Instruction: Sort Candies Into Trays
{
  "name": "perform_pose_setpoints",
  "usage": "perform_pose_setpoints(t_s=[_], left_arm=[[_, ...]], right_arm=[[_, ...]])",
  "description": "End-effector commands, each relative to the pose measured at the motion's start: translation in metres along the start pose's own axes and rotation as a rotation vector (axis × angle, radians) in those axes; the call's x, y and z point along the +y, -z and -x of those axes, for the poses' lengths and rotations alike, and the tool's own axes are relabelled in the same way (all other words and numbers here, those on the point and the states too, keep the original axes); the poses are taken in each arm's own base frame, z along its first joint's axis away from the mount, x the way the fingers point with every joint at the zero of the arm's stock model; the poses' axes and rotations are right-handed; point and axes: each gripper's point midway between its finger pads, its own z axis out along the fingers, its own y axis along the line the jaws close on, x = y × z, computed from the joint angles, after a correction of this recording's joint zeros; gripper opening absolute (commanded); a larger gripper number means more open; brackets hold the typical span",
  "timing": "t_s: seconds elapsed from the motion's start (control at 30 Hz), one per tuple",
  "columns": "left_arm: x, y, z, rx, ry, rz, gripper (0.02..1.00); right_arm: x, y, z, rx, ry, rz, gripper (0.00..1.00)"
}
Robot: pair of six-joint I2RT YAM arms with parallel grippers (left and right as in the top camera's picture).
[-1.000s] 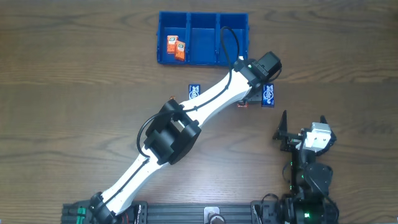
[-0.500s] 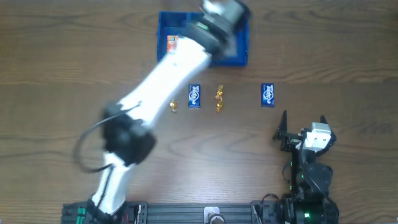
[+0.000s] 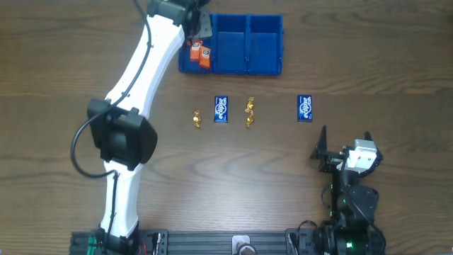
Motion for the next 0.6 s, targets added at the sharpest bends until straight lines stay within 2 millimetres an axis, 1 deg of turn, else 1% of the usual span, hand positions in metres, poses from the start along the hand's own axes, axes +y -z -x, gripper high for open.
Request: perform_pose_setpoints(t_s=[0.03, 0.17, 0.3, 0.4, 0.5, 0.6], left_arm=[[0.004, -0.034, -0.015, 0.070, -0.043, 0.009, 0.272], [0.004, -0.049, -0.017, 0.081, -0.046, 0.000, 0.279], [0.003, -0.050, -0.014, 0.068, -0.057, -0.011, 0.303], [0.006, -0.050, -0.013, 0.069, -0.064, -0.009, 0.312], [0.002, -0.050, -0.014, 0.076, -0.135, -0.030, 0.310], [0.003, -0.051, -0.014, 0.074, -0.154, -0.029, 0.318]], right_arm=[[-0.001, 0.000, 0.000, 0.000, 0.007, -0.004, 0.998], [-0.001, 0.000, 0.000, 0.000, 0.007, -0.004, 0.998], [-0.001, 0.000, 0.000, 0.000, 0.007, -0.004, 1.000], [-0.001, 0.000, 0.000, 0.000, 0.007, -0.004, 0.998], [-0.001, 0.000, 0.000, 0.000, 0.007, -0.004, 0.998], [-0.001, 0.000, 0.000, 0.000, 0.007, -0.004, 0.998]])
